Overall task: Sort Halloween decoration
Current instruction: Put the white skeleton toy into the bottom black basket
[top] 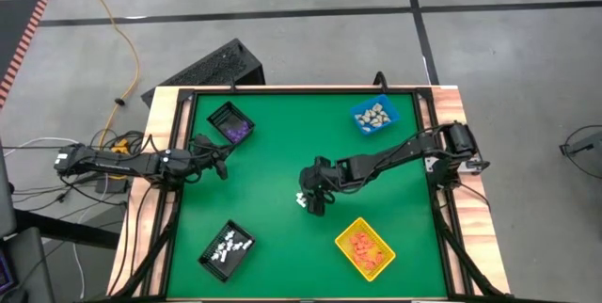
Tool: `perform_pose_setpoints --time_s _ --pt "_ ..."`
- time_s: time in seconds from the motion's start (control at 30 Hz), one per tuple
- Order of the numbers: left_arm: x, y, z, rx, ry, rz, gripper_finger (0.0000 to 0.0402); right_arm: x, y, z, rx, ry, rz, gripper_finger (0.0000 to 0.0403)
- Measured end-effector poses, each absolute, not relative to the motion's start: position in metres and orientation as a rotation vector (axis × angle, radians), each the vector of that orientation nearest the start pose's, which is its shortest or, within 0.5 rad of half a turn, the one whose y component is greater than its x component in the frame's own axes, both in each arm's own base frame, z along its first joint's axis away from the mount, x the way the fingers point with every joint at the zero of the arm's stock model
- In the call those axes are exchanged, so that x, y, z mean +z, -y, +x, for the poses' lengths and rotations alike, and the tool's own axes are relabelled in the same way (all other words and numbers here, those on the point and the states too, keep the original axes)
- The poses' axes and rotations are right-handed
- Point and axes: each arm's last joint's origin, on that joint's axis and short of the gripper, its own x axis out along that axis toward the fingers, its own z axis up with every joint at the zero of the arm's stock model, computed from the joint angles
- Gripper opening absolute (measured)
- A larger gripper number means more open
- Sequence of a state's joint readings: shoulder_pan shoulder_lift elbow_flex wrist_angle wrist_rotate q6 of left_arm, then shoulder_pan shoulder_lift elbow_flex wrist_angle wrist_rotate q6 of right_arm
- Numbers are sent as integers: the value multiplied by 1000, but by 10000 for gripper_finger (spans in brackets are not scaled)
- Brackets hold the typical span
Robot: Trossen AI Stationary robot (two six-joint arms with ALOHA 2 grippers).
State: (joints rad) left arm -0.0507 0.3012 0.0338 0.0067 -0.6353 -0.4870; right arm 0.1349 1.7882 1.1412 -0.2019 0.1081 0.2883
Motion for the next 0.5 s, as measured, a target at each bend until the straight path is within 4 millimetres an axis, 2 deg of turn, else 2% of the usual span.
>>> perform_pose_setpoints --time_s 0.3,0.5 --pt "151 -12 109 628 -102 -382 0 189 -55 370 -117 -814 144 213" --pt "152 -12 109 629 -98 -394 0 169 -56 376 -134 -851 153 212"
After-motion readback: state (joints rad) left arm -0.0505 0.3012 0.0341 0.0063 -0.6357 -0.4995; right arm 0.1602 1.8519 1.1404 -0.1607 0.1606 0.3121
